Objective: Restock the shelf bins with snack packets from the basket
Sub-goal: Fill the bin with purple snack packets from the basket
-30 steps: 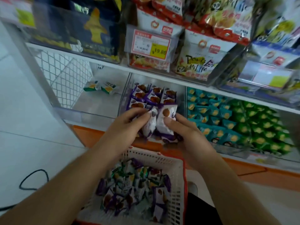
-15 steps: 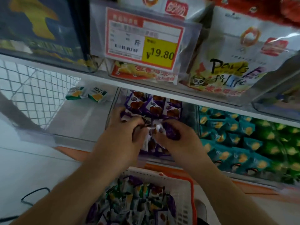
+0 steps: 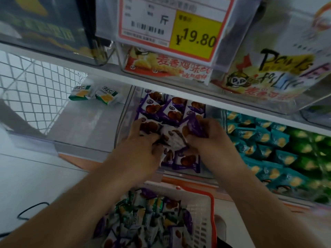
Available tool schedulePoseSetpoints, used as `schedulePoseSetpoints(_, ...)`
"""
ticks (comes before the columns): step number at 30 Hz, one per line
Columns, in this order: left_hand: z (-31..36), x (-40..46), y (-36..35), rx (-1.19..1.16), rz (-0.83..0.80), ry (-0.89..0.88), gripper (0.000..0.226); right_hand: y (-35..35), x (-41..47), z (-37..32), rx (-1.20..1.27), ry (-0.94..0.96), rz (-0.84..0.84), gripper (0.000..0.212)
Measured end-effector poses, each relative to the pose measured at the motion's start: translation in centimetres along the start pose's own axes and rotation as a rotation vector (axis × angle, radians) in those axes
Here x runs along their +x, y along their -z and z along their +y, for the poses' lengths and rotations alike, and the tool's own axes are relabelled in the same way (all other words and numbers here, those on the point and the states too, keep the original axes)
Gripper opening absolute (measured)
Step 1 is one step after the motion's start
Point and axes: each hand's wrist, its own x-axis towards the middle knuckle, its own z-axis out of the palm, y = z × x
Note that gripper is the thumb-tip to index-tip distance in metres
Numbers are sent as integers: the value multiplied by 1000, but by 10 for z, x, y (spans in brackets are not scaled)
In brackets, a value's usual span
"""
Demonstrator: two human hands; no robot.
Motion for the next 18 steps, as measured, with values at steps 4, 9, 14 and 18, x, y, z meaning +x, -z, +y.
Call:
schedulePoseSetpoints(4, 3, -5, -2, 72, 52, -19, 43, 4, 0, -10, 302, -37, -10, 19)
schedulePoseSetpoints(9, 17, -13, 8, 118, 166, -26, 48, 3, -4, -12, 344, -31, 34, 24)
schedulePoseSetpoints(14, 41, -14, 26, -311, 223, -39, 26, 0, -8, -16, 428, -42, -15, 15)
schedulePoseSetpoints(18, 46, -10, 29, -692, -4, -31, 26, -11, -16, -22, 622, -56, -101, 4)
